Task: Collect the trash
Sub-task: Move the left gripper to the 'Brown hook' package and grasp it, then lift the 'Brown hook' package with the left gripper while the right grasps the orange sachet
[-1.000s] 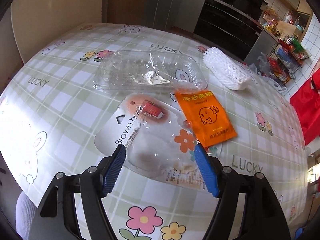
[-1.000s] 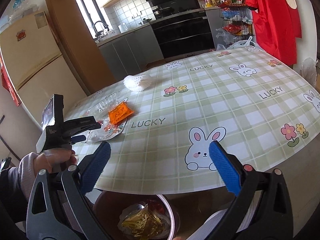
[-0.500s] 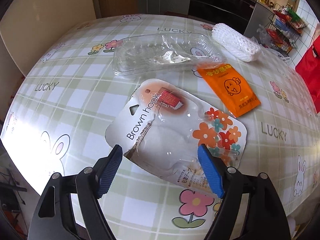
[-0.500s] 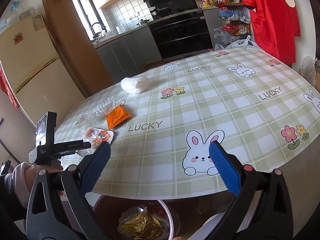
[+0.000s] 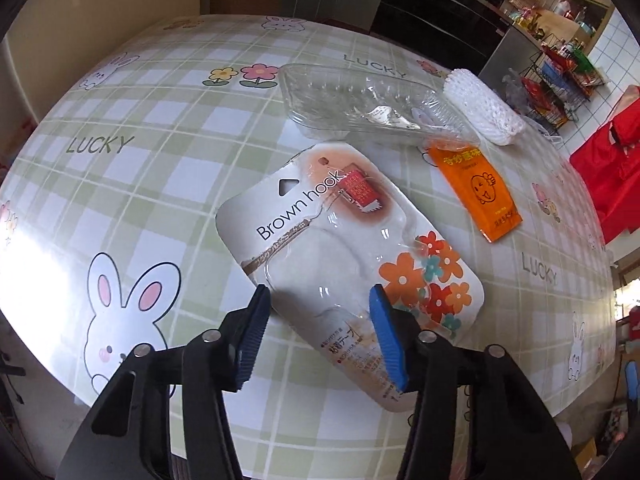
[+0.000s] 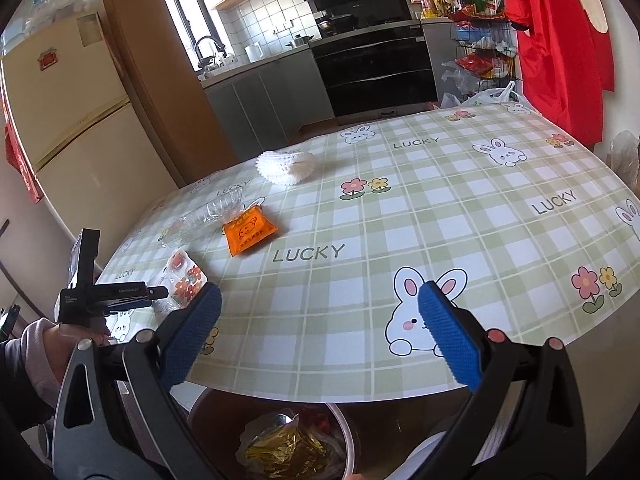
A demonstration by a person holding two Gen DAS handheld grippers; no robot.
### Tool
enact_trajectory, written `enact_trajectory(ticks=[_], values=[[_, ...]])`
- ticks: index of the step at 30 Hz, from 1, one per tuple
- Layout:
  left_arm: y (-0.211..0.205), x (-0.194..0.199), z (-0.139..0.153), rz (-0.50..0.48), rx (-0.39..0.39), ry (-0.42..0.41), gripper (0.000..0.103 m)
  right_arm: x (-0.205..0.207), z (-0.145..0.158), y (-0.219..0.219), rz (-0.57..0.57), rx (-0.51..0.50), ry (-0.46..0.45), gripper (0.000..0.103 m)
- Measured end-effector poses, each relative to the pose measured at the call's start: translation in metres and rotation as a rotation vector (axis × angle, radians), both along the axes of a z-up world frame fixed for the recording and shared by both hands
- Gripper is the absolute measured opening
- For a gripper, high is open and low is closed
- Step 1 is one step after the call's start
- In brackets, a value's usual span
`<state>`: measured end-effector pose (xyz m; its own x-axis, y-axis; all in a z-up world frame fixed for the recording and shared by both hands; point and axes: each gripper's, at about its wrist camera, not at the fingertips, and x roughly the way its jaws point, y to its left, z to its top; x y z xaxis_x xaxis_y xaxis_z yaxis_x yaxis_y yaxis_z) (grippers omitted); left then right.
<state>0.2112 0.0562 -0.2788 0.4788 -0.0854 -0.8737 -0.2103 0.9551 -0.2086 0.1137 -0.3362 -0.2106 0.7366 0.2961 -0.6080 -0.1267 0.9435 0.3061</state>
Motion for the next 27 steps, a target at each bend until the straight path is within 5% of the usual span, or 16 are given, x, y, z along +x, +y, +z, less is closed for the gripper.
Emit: enact_trajectory(ticks=[3, 4, 9, 12, 15, 23, 27], values=[[-0.002, 0.005, 0.003, -0.063, 0.003, -0.027, 0.012, 0.001, -0.001, 0.000, -0.004, -0.002, 0.009, 0.097], [-0.002, 0.005, 0.004, -0.080, 0.010, -0.036, 0.012, 0.001, -0.001, 0.000, -0.004, -0.004, 0.010, 0.097], [0.003, 0.006, 0.005, -0.111, 0.014, -0.045, 0.016, 0.004, -0.002, 0.006, 0.007, -0.017, 0.018, 0.097], [0.002, 0.000, 0.010, -0.132, 0.033, -0.080, 0.046, 0.007, -0.003, 0.013, 0.020, -0.021, 0.024, 0.097], [0.004, -0.005, 0.010, -0.132, 0.063, -0.085, 0.050, 0.010, -0.005, 0.020, 0.033, -0.027, 0.026, 0.097], [0.014, -0.004, -0.004, -0.072, -0.030, -0.056, 0.050, 0.016, -0.005, 0.033, 0.058, -0.040, 0.028, 0.097], [0.013, 0.000, -0.004, -0.066, -0.030, -0.059, 0.036, 0.020, -0.007, 0.036, 0.061, -0.046, 0.038, 0.097]])
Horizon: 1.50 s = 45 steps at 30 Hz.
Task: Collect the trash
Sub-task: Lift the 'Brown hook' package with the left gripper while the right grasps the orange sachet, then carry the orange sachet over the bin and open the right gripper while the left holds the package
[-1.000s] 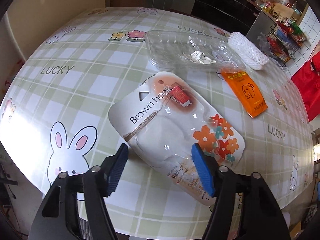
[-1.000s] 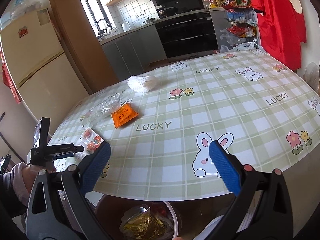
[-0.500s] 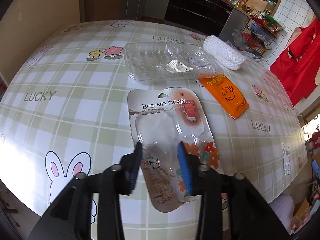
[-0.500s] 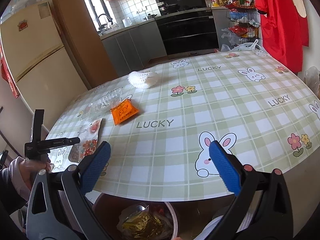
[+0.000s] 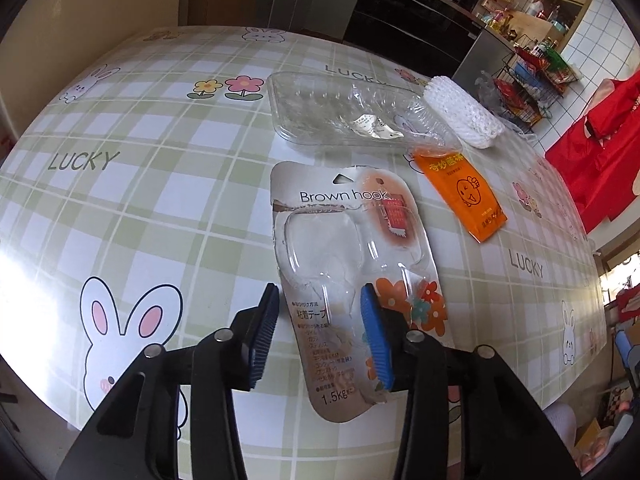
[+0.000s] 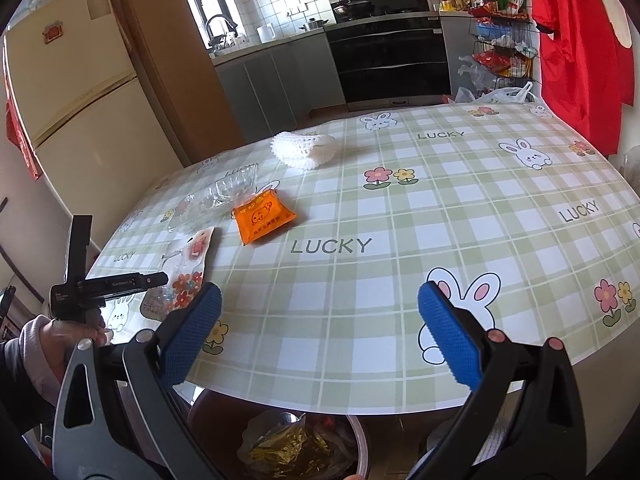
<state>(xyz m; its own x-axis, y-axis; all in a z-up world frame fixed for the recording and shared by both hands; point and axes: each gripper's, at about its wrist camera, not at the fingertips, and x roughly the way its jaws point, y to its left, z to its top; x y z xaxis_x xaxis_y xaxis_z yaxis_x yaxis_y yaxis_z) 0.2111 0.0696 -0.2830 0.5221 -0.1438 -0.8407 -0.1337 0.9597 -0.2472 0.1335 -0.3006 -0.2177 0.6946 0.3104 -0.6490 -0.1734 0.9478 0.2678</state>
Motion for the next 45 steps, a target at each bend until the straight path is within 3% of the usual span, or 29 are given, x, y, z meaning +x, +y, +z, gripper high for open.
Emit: enact_trajectory(ticks=[4, 8, 14, 20, 27, 35, 39, 41, 42, 45], values=[[0.003, -0.004, 0.003, 0.002, -0.026, -0.029, 0.025, 0.008, -0.001, 0.007, 0.017, -0.020, 0.001, 0.097], [0.009, -0.014, 0.014, 0.007, -0.031, -0.082, 0.023, 0.028, -0.004, 0.021, 0.069, -0.062, -0.009, 0.097], [0.022, -0.038, 0.033, 0.017, -0.044, -0.140, 0.023, 0.090, -0.018, 0.067, 0.208, -0.151, -0.013, 0.097], [0.045, -0.063, 0.046, 0.069, -0.068, -0.175, 0.024, 0.159, -0.050, 0.132, 0.351, -0.256, 0.065, 0.097], [0.072, -0.073, 0.051, 0.140, -0.084, -0.196, 0.024, 0.198, -0.074, 0.173, 0.378, -0.334, 0.146, 0.097], [0.081, -0.074, 0.050, 0.155, -0.102, -0.205, 0.024, 0.211, -0.088, 0.179, 0.378, -0.366, 0.228, 0.095], [0.079, -0.077, 0.051, 0.154, -0.109, -0.221, 0.024, 0.207, -0.085, 0.174, 0.384, -0.351, 0.244, 0.077], [0.079, -0.076, 0.050, 0.151, -0.117, -0.223, 0.024, 0.204, -0.084, 0.172, 0.388, -0.362, 0.259, 0.073], [0.078, -0.077, 0.049, 0.151, -0.122, -0.223, 0.024, 0.202, -0.082, 0.170, 0.393, -0.361, 0.259, 0.066], [0.076, -0.078, 0.050, 0.146, -0.128, -0.227, 0.024, 0.194, -0.080, 0.165, 0.391, -0.374, 0.274, 0.065]])
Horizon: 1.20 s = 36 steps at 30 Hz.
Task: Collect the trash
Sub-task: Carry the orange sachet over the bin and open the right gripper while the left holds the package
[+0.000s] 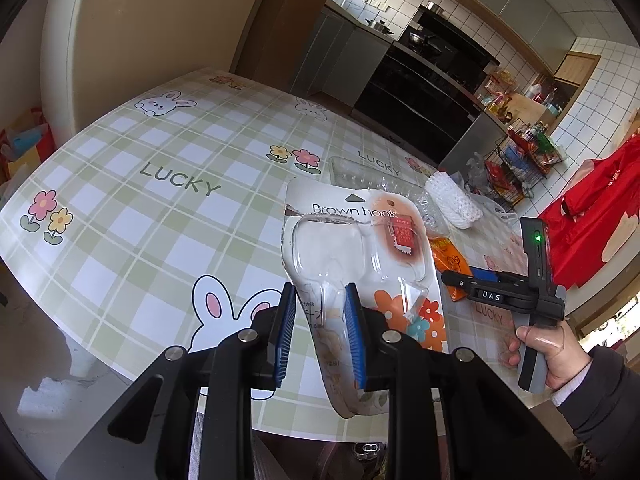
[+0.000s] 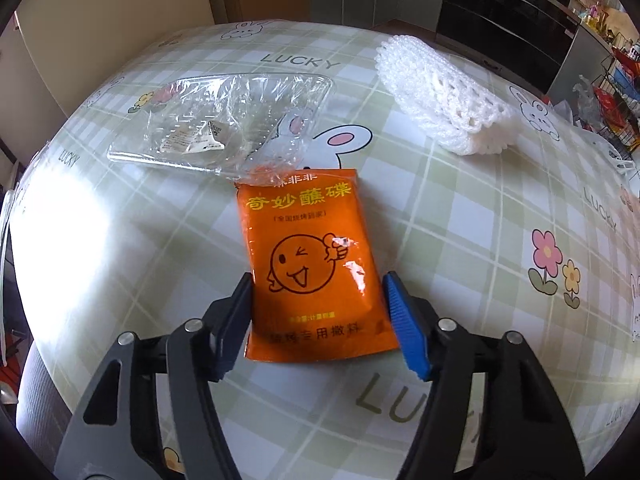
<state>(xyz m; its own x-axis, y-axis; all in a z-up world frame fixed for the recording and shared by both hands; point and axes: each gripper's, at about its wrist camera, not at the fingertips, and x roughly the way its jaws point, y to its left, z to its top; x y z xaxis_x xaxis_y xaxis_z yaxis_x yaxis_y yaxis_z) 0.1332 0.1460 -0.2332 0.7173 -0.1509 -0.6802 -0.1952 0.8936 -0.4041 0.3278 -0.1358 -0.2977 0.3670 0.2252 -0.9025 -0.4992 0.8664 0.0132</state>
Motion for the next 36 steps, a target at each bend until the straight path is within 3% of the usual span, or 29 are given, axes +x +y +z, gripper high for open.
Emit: enact_trajectory(ticks=[11, 25, 36], values=[[-0.010, -0.006, 0.009, -0.025, -0.002, -0.019, 0.024, -0.041, 0.011, -0.041, -0.056, -0.011, -0.027, 0.063], [-0.026, -0.026, 0.041, -0.061, 0.010, -0.081, 0.024, -0.109, 0.091, -0.074, -0.085, 0.155, -0.188, 0.063], [-0.039, -0.057, 0.075, -0.076, 0.025, -0.143, 0.024, -0.200, 0.153, -0.093, -0.063, 0.275, -0.295, 0.063]])
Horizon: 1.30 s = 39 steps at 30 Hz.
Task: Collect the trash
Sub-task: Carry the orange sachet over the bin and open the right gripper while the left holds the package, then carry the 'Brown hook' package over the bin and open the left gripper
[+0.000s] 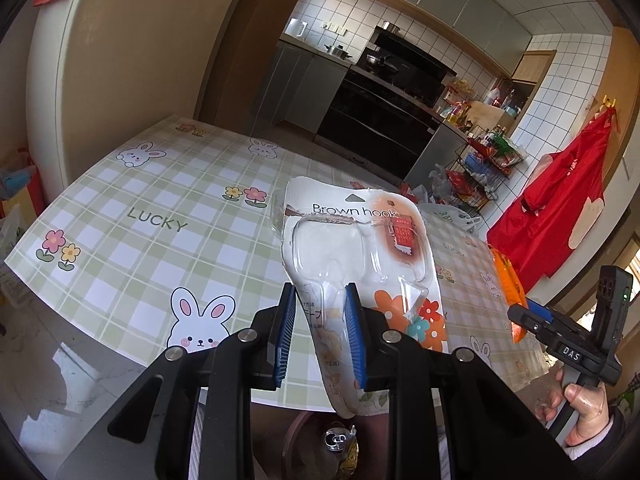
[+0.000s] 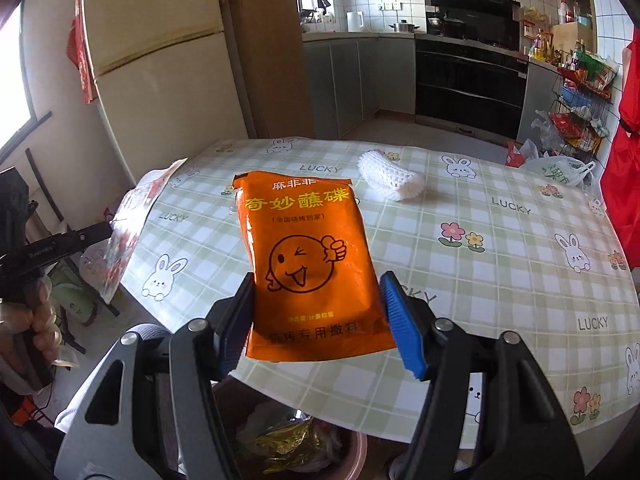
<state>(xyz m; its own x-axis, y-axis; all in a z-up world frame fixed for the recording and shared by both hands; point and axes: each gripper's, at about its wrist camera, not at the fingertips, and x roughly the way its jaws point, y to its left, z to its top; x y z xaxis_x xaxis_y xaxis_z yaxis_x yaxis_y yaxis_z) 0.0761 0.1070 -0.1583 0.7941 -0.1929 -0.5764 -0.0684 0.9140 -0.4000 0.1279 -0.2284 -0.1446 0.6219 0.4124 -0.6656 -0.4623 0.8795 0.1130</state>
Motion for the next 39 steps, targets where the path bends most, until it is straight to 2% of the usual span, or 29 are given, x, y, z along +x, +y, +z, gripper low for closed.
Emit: enact_trajectory(ticks=[5, 12, 19, 25, 26, 27, 29, 31, 34, 39], values=[[-0.005, -0.015, 0.015, -0.011, 0.008, -0.033, 0.024, -0.049, 0.015, -0.008, 0.021, -0.016, -0.063, 0.063], [-0.012, -0.028, 0.024, -0.023, 0.016, -0.051, 0.024, -0.093, 0.009, -0.020, 0.027, 0.041, -0.002, 0.063], [-0.020, -0.033, 0.025, -0.039, 0.025, -0.050, 0.025, -0.102, -0.010, -0.009, 0.078, 0.053, 0.101, 0.063], [-0.022, -0.032, 0.023, -0.046, 0.026, -0.043, 0.025, -0.102, -0.023, 0.005, 0.113, 0.033, 0.138, 0.064], [-0.022, -0.032, 0.023, -0.046, 0.022, -0.042, 0.025, -0.103, -0.023, 0.007, 0.115, 0.024, 0.135, 0.067], [-0.022, -0.032, 0.023, -0.046, 0.021, -0.042, 0.025, -0.103, -0.023, 0.009, 0.112, 0.014, 0.126, 0.075], [-0.022, -0.031, 0.022, -0.048, 0.020, -0.040, 0.025, -0.104, -0.022, 0.011, 0.105, -0.003, 0.100, 0.079], [-0.021, -0.030, 0.018, -0.053, 0.015, -0.034, 0.025, -0.103, -0.020, 0.010, 0.083, -0.004, 0.081, 0.092], [-0.022, -0.028, 0.012, -0.068, 0.003, -0.018, 0.024, -0.102, -0.013, 0.002, 0.029, 0.022, 0.030, 0.098], [-0.033, -0.029, 0.003, -0.106, 0.004, 0.003, 0.025, -0.103, 0.003, -0.014, -0.124, 0.033, -0.092, 0.097]])
